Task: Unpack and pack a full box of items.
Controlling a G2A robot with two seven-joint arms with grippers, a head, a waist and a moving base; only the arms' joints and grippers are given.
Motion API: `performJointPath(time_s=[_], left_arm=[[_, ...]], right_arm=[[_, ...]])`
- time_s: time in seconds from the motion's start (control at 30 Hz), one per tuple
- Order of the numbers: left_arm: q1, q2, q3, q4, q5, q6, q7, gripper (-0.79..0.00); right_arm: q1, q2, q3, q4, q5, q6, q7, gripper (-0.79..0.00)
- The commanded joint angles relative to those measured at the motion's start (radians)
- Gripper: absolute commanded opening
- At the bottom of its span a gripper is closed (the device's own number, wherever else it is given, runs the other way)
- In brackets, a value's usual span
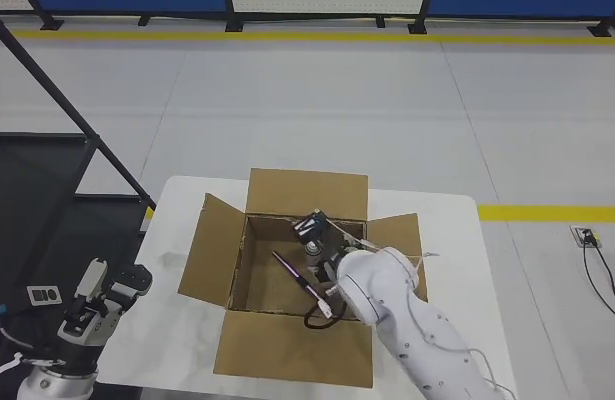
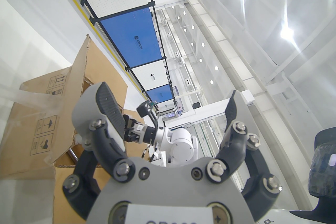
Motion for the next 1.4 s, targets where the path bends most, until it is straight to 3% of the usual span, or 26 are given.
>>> performJointPath(time_s=[0.0,0.07,0.33,0.47,0.77,1.07,1.23,1.37], left_arm=[[0.002,0.001,-0.006,0.007,0.023,-0.013,0.014,0.000],[0.002,0.002,-0.003,0.022,0.043,-0.016,0.032,0.000],[-0.043,0.015,0.029,0.093,0.176,0.036,0.006,0.000],[-0.065,0.023,0.061,0.118,0.277,0.061,-0.021,0.000],[-0.089,0.034,0.130,0.118,0.363,0.067,-0.079,0.000],[-0.053,0.044,0.162,0.044,0.359,0.041,-0.143,0.000],[-0.061,0.049,0.205,0.037,0.389,0.049,-0.160,0.000],[-0.079,0.052,0.253,0.047,0.436,0.057,-0.157,0.000]], right_arm=[[-0.067,0.007,0.065,-0.104,0.028,0.048,-0.061,0.000],[-0.129,0.011,0.127,-0.155,0.093,0.096,-0.117,0.000],[-0.135,0.012,0.133,-0.159,0.098,0.095,-0.122,0.000],[-0.186,0.016,0.172,-0.191,0.155,0.077,-0.194,0.000],[-0.394,0.047,0.506,-0.309,0.572,-0.090,-0.347,0.000],[-0.523,0.075,0.763,-0.282,0.820,-0.186,-0.401,0.000],[-0.474,0.092,0.777,-0.166,0.913,-0.251,-0.294,0.000],[-0.396,0.108,0.752,-0.077,0.971,-0.368,-0.201,0.000]])
